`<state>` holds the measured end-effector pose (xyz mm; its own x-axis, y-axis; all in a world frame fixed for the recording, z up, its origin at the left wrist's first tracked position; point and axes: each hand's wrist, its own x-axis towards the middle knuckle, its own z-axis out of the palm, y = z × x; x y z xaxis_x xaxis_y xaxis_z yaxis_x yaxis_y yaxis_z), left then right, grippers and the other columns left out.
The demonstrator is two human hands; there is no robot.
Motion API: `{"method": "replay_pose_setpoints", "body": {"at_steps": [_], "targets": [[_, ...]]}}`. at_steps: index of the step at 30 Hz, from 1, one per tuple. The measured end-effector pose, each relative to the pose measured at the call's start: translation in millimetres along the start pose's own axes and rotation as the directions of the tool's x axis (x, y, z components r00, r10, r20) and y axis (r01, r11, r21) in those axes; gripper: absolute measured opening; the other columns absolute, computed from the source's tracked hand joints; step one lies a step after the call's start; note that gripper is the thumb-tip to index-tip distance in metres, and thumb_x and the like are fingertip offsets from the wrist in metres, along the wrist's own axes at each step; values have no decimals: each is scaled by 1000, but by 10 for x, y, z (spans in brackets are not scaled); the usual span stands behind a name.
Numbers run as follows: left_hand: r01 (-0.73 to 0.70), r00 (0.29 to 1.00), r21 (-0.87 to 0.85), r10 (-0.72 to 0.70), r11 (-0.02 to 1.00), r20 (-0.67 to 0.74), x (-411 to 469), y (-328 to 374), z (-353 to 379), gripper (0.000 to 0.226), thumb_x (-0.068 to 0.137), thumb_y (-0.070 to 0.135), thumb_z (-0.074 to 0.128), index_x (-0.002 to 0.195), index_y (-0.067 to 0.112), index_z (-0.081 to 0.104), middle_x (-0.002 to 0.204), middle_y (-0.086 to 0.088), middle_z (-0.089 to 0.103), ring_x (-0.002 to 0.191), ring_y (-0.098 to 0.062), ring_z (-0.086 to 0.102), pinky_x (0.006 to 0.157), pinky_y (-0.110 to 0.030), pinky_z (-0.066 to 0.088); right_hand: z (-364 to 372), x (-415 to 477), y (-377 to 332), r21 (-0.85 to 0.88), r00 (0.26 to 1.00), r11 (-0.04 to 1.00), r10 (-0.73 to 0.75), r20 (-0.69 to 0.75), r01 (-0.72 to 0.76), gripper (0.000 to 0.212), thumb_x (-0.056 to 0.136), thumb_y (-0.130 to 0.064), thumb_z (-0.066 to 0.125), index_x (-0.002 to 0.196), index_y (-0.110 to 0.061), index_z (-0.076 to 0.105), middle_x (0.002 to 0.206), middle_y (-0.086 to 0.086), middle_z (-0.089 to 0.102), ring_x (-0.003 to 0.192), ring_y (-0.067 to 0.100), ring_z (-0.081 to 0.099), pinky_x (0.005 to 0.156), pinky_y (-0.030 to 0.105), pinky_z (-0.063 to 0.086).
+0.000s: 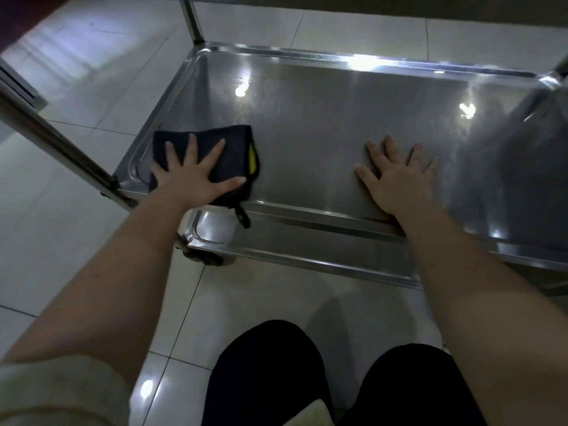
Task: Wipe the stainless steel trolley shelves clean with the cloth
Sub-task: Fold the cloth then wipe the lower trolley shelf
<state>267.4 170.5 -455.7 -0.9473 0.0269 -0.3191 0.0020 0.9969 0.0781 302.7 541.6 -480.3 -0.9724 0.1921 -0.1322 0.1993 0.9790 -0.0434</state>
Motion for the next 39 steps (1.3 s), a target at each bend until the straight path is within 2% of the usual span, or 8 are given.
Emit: {"method": "replay_pose_setpoints", "body": {"at_steps": [5, 8, 13, 18, 28, 33, 36, 39], "targets": [[-242, 969, 64, 245, 968, -35, -219, 1457, 305, 107, 62, 100, 20, 149, 50, -16, 161, -8, -24, 142, -49, -23, 103, -78, -9, 7, -12, 28, -1, 1000, 1000, -8, -13, 8, 63, 93, -70, 9, 151, -48, -1, 164, -11, -3, 147, 44, -2, 112, 68, -5], [-281, 959, 48, 282, 959, -28, -340, 1852, 404, 109, 60, 101, 20, 149, 50, -14, 161, -6, -24, 142, -45, -26, 103, -77, -10, 11, -28, 81, 22, 999, 999, -30, -19, 30, 59, 96, -62, 14, 152, -48, 0, 164, -12, -1, 147, 44, -2, 113, 68, -4], [-212, 975, -19, 210, 977, -70, -98, 884, 234, 112, 46, 106, 22, 145, 62, -5, 164, 6, -16, 148, -33, -18, 111, -70, -5, -28, -22, 78, 49, 1000, 999, -20, -4, 21, 61, 94, -69, 16, 151, -50, 4, 164, -13, -1, 148, 41, -4, 114, 66, -6], [-99, 995, -30, 98, 995, -25, 58, 105, 46, 112, 40, 110, 19, 139, 67, -11, 163, 9, -16, 148, -34, -16, 112, -69, -3, -1, -27, 33, 21, 1000, 1000, -6, -13, 7, 62, 94, -69, 13, 151, -49, 3, 164, -13, -1, 148, 43, -5, 112, 68, -6], [-324, 943, 37, 325, 945, -63, -166, 1676, 385, 111, 49, 106, 14, 146, 58, -11, 163, 2, -21, 145, -38, -25, 106, -72, -12, -23, -45, 65, 11, 1000, 1000, -29, 12, 28, 61, 95, -65, 11, 152, -47, -4, 164, -11, -4, 147, 43, -5, 113, 67, -6], [-213, 964, 7, 212, 977, -162, 32, 739, 237, 111, 47, 107, 16, 146, 61, -1, 165, 4, -11, 149, -33, -15, 114, -63, -4, -64, -66, 29, 37, 1000, 999, -22, 21, 21, 61, 94, -69, 13, 152, -49, 4, 164, -12, -1, 148, 42, -4, 114, 66, -5], [-101, 988, -28, 97, 994, -121, 168, 37, 69, 109, 47, 108, 17, 145, 62, -5, 165, 5, -11, 149, -33, -13, 114, -64, 0, -98, -105, -13, 14, 998, 1000, 8, 57, -9, 60, 95, -67, 12, 152, -49, 1, 164, -12, -4, 148, 42, -5, 114, 67, -4], [-104, 991, -13, 102, 995, -90, 240, -224, 21, 105, 49, 107, 15, 142, 64, -10, 164, 5, -14, 148, -34, -16, 113, -67, 0, -170, -112, -286, 10, 997, 999, 38, 64, -38, 59, 98, -64, 14, 153, -47, 1, 164, -10, -8, 147, 44, -7, 111, 71, 3]]}}
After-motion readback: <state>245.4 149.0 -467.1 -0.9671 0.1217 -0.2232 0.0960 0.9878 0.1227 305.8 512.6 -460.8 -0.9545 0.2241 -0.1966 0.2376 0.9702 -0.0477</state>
